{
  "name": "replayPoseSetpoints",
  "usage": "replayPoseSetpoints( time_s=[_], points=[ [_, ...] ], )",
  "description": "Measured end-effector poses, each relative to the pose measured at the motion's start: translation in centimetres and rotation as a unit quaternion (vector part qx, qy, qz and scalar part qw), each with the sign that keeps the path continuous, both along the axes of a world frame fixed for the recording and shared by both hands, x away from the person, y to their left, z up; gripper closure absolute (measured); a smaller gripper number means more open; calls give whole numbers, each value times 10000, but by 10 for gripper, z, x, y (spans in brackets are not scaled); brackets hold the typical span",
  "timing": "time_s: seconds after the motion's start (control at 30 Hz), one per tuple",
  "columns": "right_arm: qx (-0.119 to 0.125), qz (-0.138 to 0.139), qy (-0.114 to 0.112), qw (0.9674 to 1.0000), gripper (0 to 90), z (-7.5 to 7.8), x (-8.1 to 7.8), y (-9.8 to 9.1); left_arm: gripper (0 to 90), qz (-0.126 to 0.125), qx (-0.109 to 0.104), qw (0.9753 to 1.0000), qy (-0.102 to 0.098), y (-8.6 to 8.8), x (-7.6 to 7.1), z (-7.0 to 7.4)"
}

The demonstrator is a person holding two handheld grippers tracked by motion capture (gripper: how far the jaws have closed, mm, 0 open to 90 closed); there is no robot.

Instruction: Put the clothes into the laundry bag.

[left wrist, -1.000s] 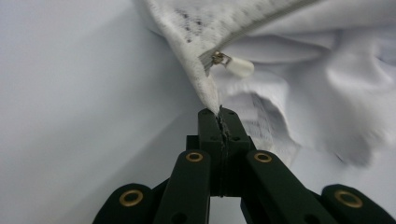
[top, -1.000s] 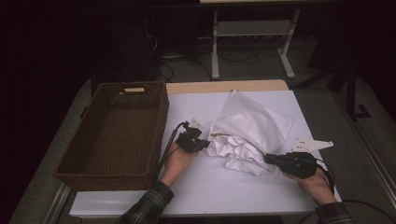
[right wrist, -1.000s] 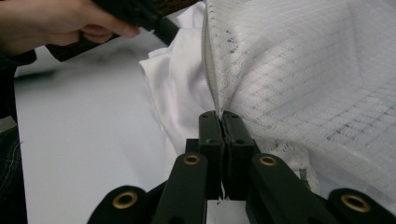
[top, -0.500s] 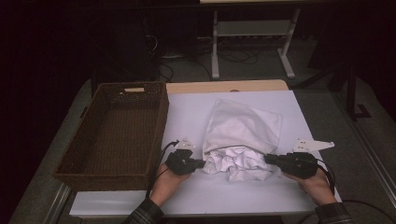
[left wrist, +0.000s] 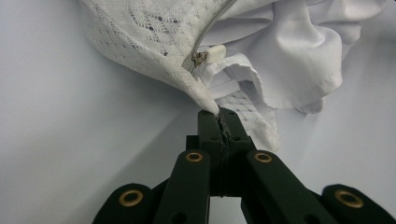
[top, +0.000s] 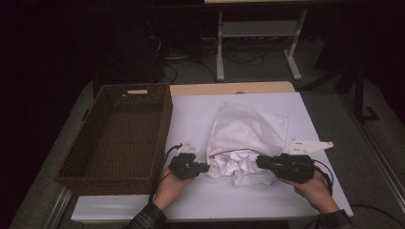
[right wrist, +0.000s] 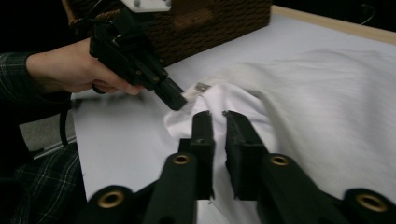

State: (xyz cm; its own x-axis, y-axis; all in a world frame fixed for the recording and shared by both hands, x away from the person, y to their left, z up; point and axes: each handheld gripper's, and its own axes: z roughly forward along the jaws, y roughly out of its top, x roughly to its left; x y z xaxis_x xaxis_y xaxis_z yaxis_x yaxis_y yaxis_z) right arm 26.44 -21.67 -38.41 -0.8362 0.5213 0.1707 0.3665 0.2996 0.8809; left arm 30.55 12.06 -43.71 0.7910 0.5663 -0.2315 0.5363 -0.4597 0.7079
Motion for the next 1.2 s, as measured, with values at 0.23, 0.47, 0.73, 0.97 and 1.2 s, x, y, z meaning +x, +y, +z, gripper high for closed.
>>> replayPoseSetpoints(
  time_s=[0.23,0.47,0.73,0.97,1.2],
  points=[
    [-434,-78,13,9990,895,-3,15,41,896,10,30,10000,-32,-1,-1,-1],
    [-929,-306,210,9950,897,-21,31,66,896,8,14,10000,-21,-1,-1,-1],
    [-1305,-742,256,9883,898,-39,41,77,897,9,-19,10000,8,-1,-2,-1],
    [-1475,-1072,200,9830,899,-46,52,82,897,-10,-35,10000,38,-1,-2,0],
    [-1450,-1356,239,9798,898,-49,62,83,897,-71,-31,9999,77,-2,-3,-1]
  ],
)
